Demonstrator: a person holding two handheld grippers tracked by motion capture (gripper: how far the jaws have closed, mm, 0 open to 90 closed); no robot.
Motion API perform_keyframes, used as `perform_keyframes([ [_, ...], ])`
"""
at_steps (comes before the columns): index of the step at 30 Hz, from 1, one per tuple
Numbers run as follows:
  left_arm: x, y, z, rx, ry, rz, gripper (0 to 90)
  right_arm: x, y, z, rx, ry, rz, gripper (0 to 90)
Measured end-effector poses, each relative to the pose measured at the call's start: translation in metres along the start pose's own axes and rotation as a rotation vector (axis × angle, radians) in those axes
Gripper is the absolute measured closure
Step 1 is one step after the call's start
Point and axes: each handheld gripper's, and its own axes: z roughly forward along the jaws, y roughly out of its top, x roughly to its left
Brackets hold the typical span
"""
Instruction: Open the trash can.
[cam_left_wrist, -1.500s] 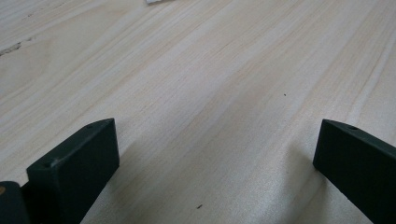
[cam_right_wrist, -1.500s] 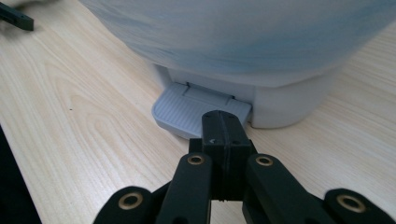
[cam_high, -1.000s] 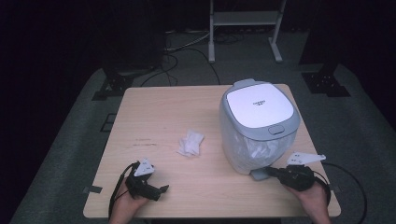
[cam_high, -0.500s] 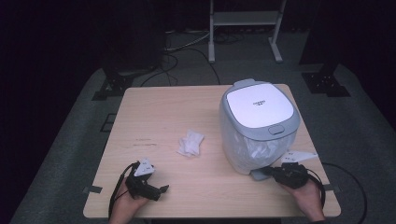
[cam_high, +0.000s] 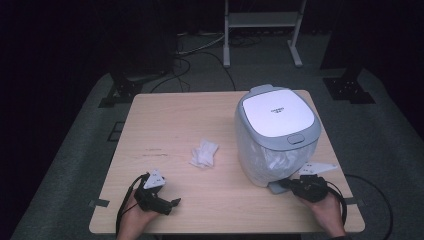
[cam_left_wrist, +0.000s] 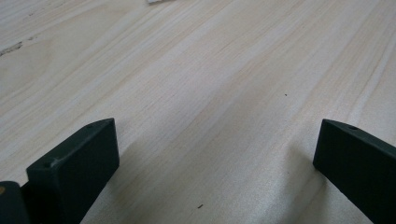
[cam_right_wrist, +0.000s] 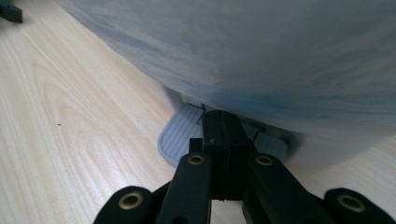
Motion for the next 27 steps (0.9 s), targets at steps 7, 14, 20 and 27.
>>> perform_keyframes([
  [7, 0.0004, -0.0001, 0.0001, -0.001, 0.011, -0.01, 0.0, 0.0006, -0.0022, 0.0008, -0.008, -0.005, 0.003, 90.0],
  [14, 0.0005, -0.0001, 0.0001, -0.002, 0.013, -0.012, 0.0, 0.0006, -0.0038, 0.0013, -0.014, -0.006, 0.007, 90.0],
  [20, 0.0007, -0.0001, 0.0001, -0.002, 0.015, -0.014, 0.0, 0.001, -0.005, 0.0016, -0.019, -0.01, 0.004, 90.0],
  [27, 0.0008, -0.0001, 0.0, 0.0, 0.015, -0.015, 0.0, 0.0014, -0.0062, 0.002, -0.025, -0.014, 0.001, 90.0],
])
